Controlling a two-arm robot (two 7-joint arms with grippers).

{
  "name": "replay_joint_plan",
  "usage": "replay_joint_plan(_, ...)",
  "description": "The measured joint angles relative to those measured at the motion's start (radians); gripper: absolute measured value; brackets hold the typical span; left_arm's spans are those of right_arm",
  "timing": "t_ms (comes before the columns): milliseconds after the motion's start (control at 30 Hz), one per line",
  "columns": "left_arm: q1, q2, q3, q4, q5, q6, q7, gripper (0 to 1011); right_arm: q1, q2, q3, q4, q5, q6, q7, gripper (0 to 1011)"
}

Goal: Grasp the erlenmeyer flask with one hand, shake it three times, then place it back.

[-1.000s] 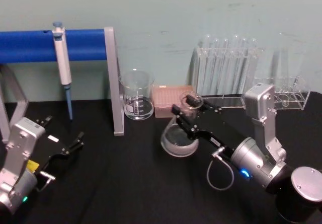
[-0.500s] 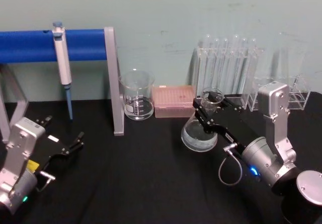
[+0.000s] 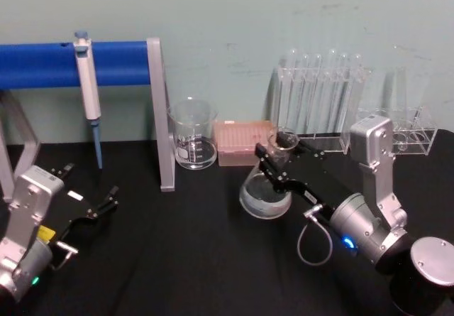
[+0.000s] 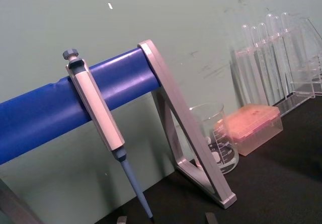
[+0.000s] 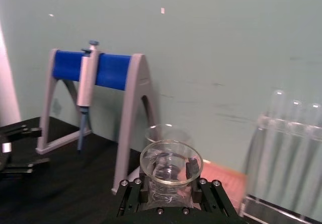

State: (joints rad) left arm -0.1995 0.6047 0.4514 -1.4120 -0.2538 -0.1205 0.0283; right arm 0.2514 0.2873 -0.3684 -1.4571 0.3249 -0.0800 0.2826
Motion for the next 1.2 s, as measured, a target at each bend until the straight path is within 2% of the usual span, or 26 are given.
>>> replay_joint_plan(300, 0.000, 0.000, 0.000, 0.000, 0.000, 0.000, 0.000, 1001, 0.009, -0.006, -0.023, 0.001, -0.009, -0.002, 0.084, 450)
replay_joint_plan(733, 0.000, 0.000, 0.000, 0.000, 0.000, 0.000, 0.000, 1001, 0.028, 0.009, -0.085, -0.010, -0.025, -0.025, 0.193, 450)
replay_joint_plan(933, 0.000, 0.000, 0.000, 0.000, 0.000, 0.000, 0.000, 1001, 0.034, 0.014, -0.105, -0.012, -0.024, -0.025, 0.213, 450)
replay_joint_plan(1200, 0.000, 0.000, 0.000, 0.000, 0.000, 0.000, 0.000, 1001, 0.034, 0.014, -0.110, -0.012, -0.020, -0.024, 0.206, 450)
